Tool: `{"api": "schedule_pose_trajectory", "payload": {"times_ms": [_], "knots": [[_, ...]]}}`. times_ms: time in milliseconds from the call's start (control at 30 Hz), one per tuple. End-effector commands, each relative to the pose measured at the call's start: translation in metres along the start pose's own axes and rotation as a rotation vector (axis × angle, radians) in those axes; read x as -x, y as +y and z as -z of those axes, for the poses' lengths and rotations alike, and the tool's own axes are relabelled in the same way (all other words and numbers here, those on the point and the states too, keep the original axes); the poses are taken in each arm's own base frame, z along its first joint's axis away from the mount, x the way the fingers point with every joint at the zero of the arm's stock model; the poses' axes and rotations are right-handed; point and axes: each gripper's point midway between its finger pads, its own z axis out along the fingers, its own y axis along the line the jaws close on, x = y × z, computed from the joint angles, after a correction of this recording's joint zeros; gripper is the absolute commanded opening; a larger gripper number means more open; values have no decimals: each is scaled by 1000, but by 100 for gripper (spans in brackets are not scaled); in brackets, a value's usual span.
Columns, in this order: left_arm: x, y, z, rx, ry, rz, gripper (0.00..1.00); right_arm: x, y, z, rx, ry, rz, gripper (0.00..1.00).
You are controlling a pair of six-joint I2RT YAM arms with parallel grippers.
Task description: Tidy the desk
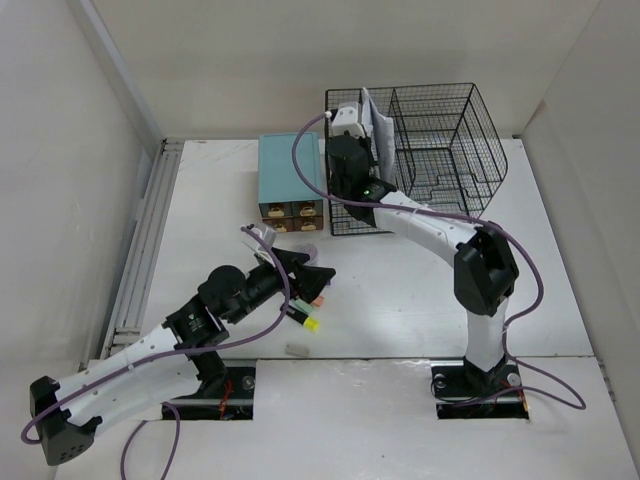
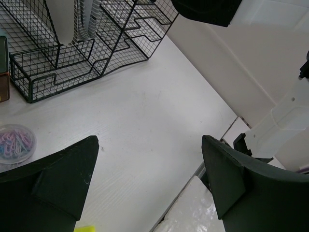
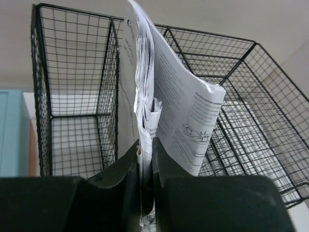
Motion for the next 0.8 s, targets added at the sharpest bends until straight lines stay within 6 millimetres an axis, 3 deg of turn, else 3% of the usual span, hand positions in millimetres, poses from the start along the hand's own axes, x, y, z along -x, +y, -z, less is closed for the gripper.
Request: {"api": "schedule_pose_trajectory", "payload": {"times_ms": [0,100,200,267,333,433,500,667,767], "knots": [[10,-5,1,-19,-51,10,86,25,-11,-2,28,-39,-133,17],[9,-3,2,-11,-56,19,86,27,-11,-5,47,-30,-149,28],[10,-1,2,-4,-60,20,86,28,-11,-6,71,-30,-163,31],[10,-1,2,-3,-60,20,86,32,-14,-9,82,-37,-181,26],[10,-2,2,-4,-60,29,86,38,-18,-14,85,-47,-217,9],[10,-2,3,-4,-62,29,86,39,-23,-29,67,-37,-223,0],[9,-1,6,-1,-55,37,86,36,-26,-38,57,-29,-228,0],[13,2,10,15,-70,38,86,31,-21,-35,84,-23,-245,1],[14,3,12,23,-77,39,86,27,-24,-29,108,0,-225,11]]}}
